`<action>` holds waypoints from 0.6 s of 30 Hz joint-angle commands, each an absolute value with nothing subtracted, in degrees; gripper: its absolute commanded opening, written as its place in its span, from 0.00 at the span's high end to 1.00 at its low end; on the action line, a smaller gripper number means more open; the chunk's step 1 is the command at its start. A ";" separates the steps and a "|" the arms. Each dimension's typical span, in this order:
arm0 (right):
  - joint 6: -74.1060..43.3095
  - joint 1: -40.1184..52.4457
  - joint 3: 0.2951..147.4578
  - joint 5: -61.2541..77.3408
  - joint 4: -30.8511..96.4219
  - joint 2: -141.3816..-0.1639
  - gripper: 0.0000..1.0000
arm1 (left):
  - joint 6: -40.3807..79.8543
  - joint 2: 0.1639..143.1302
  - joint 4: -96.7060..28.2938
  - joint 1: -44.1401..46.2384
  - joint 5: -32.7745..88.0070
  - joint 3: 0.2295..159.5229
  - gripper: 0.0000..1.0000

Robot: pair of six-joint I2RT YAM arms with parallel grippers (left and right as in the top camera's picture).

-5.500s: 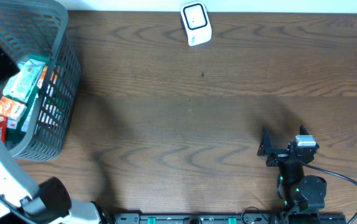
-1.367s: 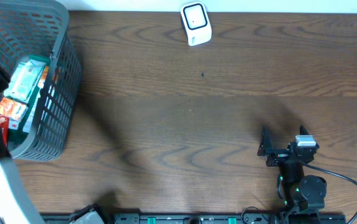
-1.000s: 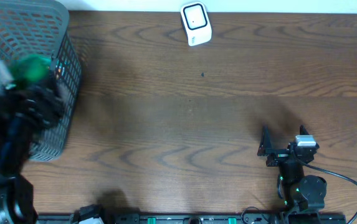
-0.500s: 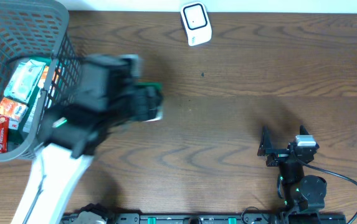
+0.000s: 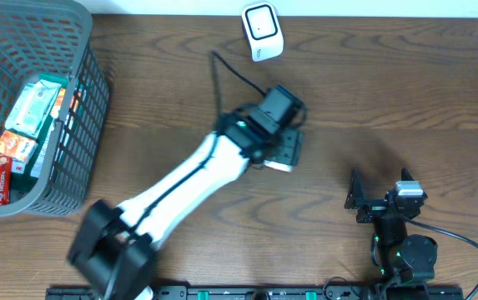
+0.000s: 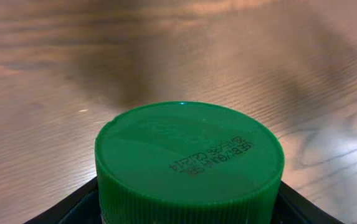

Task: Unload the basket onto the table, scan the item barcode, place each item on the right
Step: 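Lift the jar out and carry it toward the white scanner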

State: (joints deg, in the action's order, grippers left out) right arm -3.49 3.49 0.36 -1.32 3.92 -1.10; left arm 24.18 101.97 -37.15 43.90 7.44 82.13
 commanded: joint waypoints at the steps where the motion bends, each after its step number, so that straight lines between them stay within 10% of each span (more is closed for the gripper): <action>1: -4.23 3.09 0.32 -1.87 4.10 -1.02 0.01 | 24.95 104.20 -34.81 45.50 6.57 82.28 0.55; 18: -4.23 5.23 0.32 -1.65 4.12 -1.04 0.01 | 36.25 115.74 -22.57 47.62 -0.80 82.28 0.59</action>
